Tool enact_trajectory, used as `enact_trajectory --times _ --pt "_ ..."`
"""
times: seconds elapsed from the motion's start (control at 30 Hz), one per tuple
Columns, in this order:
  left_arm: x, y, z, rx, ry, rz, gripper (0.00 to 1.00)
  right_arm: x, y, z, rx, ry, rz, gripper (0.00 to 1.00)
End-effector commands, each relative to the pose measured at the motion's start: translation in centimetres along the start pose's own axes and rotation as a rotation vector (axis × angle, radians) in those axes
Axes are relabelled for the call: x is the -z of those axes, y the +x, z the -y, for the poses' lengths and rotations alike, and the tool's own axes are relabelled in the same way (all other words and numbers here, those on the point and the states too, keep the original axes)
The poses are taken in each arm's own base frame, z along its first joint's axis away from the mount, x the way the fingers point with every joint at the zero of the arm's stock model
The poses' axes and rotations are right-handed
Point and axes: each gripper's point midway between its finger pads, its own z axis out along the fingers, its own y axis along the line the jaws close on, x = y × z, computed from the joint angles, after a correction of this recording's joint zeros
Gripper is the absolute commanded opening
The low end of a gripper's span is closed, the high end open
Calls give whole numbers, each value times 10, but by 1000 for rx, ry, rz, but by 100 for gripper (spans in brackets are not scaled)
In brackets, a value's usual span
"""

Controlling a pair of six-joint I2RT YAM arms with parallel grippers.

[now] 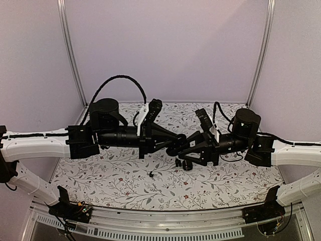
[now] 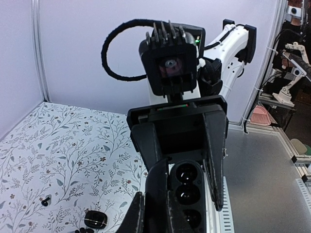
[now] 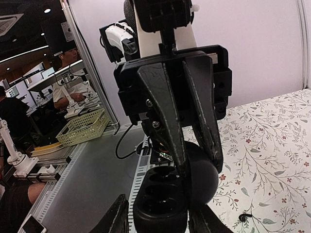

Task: Insert the wireless bluetooth earbuds into the charging case
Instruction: Pass from the left arm to the right

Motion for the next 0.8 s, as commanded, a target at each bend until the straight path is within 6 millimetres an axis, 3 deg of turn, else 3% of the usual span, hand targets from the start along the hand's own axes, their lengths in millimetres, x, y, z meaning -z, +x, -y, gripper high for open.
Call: enact_trajectory --times 0.0,0.17,0.47,0.57,0.77 --pt "3 -9 8 -27 20 29 0 1 4 -1 -7 -10 -6 42" --pt "1 -7 8 -31 21 24 0 1 2 1 -9 -6 -2 38" --pt "0 -5 6 -32 14 17 0 3 4 2 -10 -6 -4 21" --pt "2 -6 4 -24 0 19 9 3 5 1 0 -6 -6 19" --pt "11 -15 -2 -5 -30 53 39 7 4 -1 35 -2 -5 18"
